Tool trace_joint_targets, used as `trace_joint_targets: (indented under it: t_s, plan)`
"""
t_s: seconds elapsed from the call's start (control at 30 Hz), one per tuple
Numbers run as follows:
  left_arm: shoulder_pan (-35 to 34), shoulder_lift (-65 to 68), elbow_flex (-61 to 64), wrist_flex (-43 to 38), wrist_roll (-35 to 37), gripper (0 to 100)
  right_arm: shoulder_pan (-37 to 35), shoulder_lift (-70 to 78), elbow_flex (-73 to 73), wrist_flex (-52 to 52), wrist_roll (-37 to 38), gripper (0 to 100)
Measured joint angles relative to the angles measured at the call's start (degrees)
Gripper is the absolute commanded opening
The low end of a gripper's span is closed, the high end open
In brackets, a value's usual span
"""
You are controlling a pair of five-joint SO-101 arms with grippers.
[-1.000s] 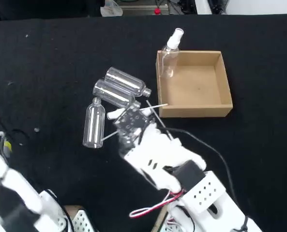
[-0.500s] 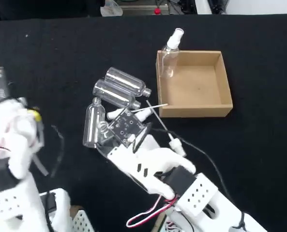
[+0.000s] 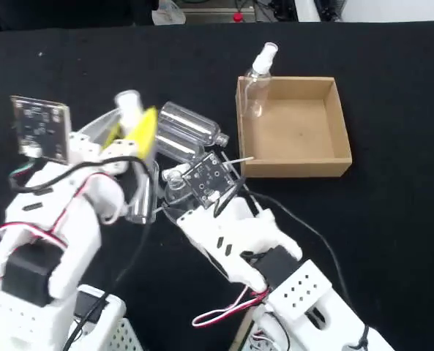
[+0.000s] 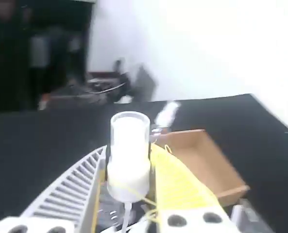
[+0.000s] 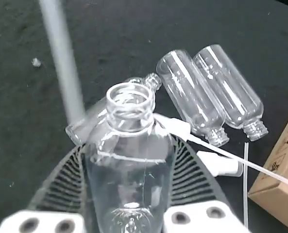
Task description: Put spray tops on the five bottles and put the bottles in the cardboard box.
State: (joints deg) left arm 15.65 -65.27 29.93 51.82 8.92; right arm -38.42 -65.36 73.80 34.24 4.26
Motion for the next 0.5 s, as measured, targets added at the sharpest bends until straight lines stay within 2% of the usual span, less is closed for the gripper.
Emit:
trace_joint_targets:
  t_s: [0.2, 0.5]
  plan:
    - [1.5, 0.1, 2.5, -10.2, 0.0, 4, 0.1, 0.0, 0.0, 0.0, 0.0, 1.1]
    - [1.7, -0.4, 2.5, -9.5, 0.0, 4, 0.4, 0.0, 0.0, 0.0, 0.0, 1.1]
